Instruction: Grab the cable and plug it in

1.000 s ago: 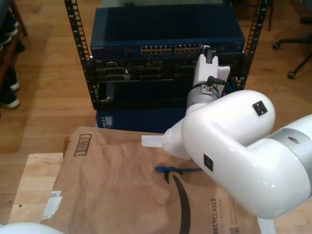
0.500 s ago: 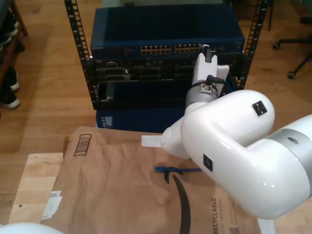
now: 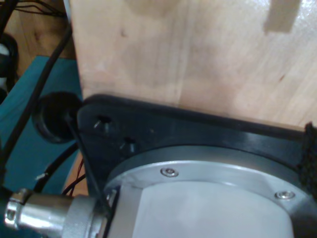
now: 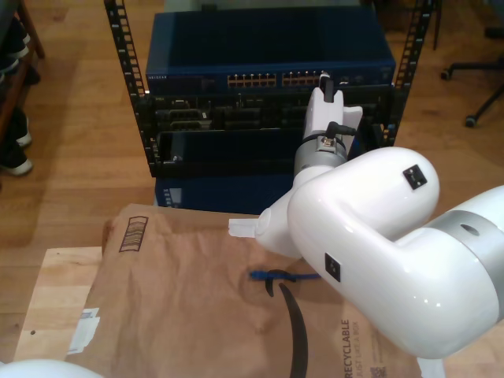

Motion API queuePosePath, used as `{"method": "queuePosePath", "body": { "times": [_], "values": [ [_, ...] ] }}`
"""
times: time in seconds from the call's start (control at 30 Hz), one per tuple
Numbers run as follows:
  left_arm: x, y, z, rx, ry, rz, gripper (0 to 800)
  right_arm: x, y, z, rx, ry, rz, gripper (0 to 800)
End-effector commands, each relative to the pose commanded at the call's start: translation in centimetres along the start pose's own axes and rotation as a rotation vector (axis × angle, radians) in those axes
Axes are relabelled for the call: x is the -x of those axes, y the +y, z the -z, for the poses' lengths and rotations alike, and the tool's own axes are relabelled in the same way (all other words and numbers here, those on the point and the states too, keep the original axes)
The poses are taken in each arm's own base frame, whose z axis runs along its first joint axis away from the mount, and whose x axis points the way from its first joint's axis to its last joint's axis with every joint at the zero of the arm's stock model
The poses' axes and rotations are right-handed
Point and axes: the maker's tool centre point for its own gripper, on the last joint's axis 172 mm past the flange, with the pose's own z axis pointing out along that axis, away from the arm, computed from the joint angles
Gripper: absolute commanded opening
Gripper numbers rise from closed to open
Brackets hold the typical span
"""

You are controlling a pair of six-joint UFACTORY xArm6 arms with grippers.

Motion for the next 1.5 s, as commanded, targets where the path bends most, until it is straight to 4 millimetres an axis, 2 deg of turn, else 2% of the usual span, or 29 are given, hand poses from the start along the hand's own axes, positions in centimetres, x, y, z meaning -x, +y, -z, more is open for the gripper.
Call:
{"method": "queuePosePath", "body": {
  "times": [0.17, 0.37, 0.57, 1.2, 1.5],
  "values": [
    [0.0, 0.0, 0.0, 0.000, 0.002, 0.002, 800, -0.2, 0.1, 0.0, -0.002, 0.004, 0.000, 0],
    [0.0, 0.0, 0.0, 0.001, 0.000, 0.001, 800, -0.6, -1.1, 0.1, -0.013, 0.009, -0.006, 0],
    [0.0, 0.0, 0.0, 0.000, 0.000, 0.000, 800, -0.7, -1.2, 0.2, -0.014, 0.012, -0.008, 0],
    [0.0, 0.0, 0.0, 0.000, 0.000, 0.000, 800, -1.0, -0.7, -0.3, -0.006, 0.014, -0.005, 0],
    [0.0, 0.0, 0.0, 0.000, 0.002, 0.000, 800, -1.3, 0.3, -0.8, 0.022, 0.015, -0.002, 0]
  ]
}}
